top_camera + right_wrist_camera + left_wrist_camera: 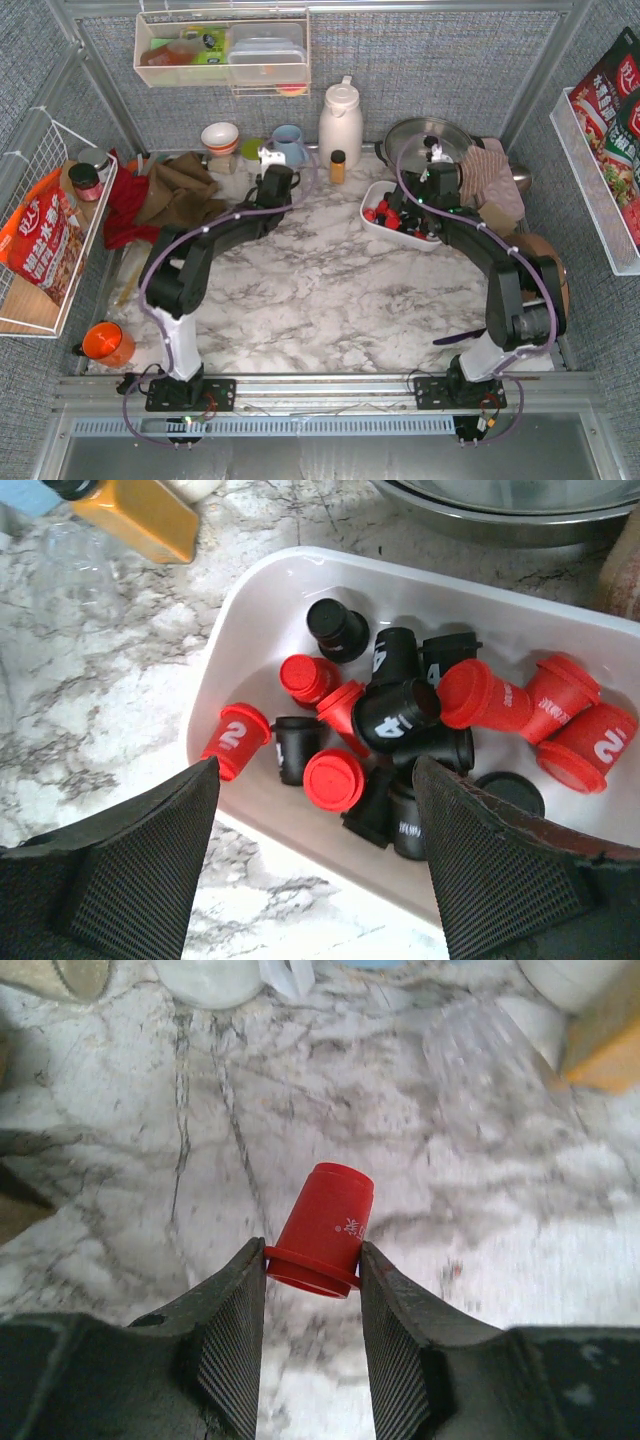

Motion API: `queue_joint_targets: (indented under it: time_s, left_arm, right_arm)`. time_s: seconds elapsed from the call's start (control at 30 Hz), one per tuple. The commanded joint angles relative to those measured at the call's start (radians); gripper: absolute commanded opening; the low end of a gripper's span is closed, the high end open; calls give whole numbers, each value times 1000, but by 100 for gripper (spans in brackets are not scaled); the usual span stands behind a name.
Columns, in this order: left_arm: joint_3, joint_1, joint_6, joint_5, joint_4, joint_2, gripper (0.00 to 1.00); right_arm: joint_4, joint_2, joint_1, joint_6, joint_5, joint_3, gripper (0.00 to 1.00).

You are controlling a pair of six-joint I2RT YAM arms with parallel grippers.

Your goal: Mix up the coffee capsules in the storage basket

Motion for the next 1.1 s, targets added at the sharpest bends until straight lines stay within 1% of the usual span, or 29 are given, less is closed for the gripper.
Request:
queue_joint_targets:
  time_s: [0.0,0.13,0.17,0.27,0.37,0.4,0.5,0.67,0.83,0.93,1.07]
  left_arm:
    - [-239,-52,173,58,276,-180,39]
    - [-494,-146,307,151,508,-351,39]
    - [-551,-170,319,170,568,-389,39]
    - [-676,-213,256,227,701,-485,39]
    - [-781,-252,225,253,853,-539,39]
    - [-815,-266,228,261,919,-548,39]
    - [-910,-321,266,279,1181,-533,39]
    - [-1001,-407,372,331,1585,-415,39]
    - [-941,-497,483,418,1595,-337,39]
    - [-906,-537,522,414,1595,-311,39]
    - [-880,-555,528,408,1596,-294,40]
  right_arm:
    - [17,-85,23,27,-18,-42,82]
    - [-21,-198,68,29,-14,-107,82]
    - [-36,-228,82,29,-14,-118,82]
    - [-86,-320,134,15,-5,-146,82]
    - [-140,-409,195,-5,19,-160,82]
    - [-155,-445,215,-9,22,-165,82]
    - [-202,-517,267,-8,14,-171,82]
    - [-236,-617,322,25,-25,-189,81]
    - [-225,-673,345,79,-81,-230,81]
    - [-225,-689,351,94,-102,-250,80]
    - [-221,-708,353,99,-107,-269,78]
